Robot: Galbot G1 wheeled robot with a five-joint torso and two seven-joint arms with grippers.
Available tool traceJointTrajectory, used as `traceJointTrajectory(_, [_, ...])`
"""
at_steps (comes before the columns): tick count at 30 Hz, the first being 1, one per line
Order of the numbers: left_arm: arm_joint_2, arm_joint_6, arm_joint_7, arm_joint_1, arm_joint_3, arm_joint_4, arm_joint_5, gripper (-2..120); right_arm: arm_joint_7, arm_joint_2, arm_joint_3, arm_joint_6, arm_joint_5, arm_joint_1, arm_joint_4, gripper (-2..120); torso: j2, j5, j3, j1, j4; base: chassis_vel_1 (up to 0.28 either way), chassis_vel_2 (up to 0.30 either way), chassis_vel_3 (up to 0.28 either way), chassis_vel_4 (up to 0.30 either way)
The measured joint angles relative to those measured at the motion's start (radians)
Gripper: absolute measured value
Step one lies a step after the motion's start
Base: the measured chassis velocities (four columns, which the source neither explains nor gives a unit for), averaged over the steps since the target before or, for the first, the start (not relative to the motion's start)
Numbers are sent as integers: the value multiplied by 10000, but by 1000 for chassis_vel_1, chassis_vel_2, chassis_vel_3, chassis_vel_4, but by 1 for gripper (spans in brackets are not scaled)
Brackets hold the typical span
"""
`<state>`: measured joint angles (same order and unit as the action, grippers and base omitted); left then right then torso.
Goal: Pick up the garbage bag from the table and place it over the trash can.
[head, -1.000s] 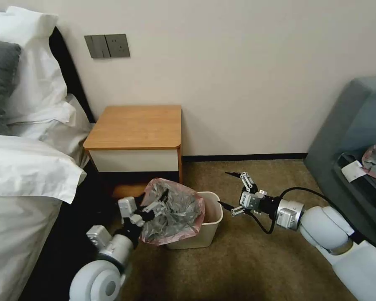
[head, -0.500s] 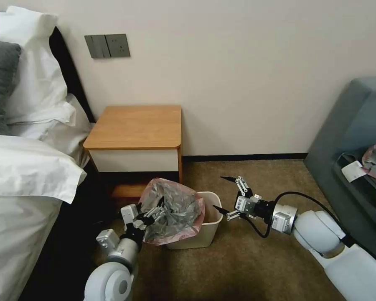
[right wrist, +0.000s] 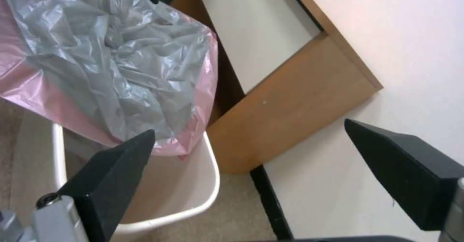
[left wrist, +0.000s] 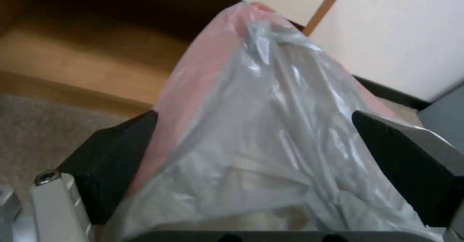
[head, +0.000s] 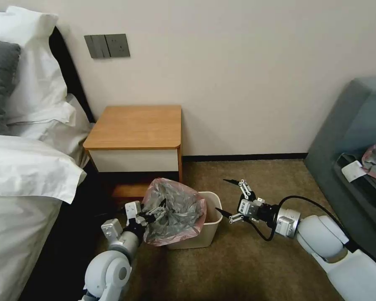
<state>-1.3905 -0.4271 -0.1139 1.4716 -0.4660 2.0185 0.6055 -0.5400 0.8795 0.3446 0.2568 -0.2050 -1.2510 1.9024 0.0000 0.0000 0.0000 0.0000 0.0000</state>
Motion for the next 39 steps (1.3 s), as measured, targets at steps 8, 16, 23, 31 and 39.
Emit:
traceJointTrajectory(8, [27, 275, 147, 462, -117, 604, -293, 100, -50, 73, 126, 120, -65, -76, -28, 100, 0, 0, 0, 0, 1, 0, 0, 0, 0])
traceJointTrajectory(16, [107, -800, 438, 768, -209, 1535, 13, 100, -70, 312, 125, 202, -146, -132, -50, 100, 0, 1, 0, -1, 1, 0, 0, 0, 0])
traceJointTrajectory(23, [13, -2180, 408, 293, -257, 1236, 264, 100, -74, 409, 227, 335, -157, -230, -58, 100, 0, -1, 0, 0, 0, 0, 0, 0, 0])
traceJointTrajectory(31, [-127, -2102, 167, -209, -214, 357, 7, 100, -127, 546, 425, 582, -201, -525, -145, 100, 0, 0, 0, 0, 0, 0, 0, 0, 0])
traceJointTrajectory(39, [-265, -2202, -35, -531, -127, 120, 135, 100, -160, 443, 656, 598, -101, -564, -196, 100, 0, 0, 0, 0, 0, 0, 0, 0, 0])
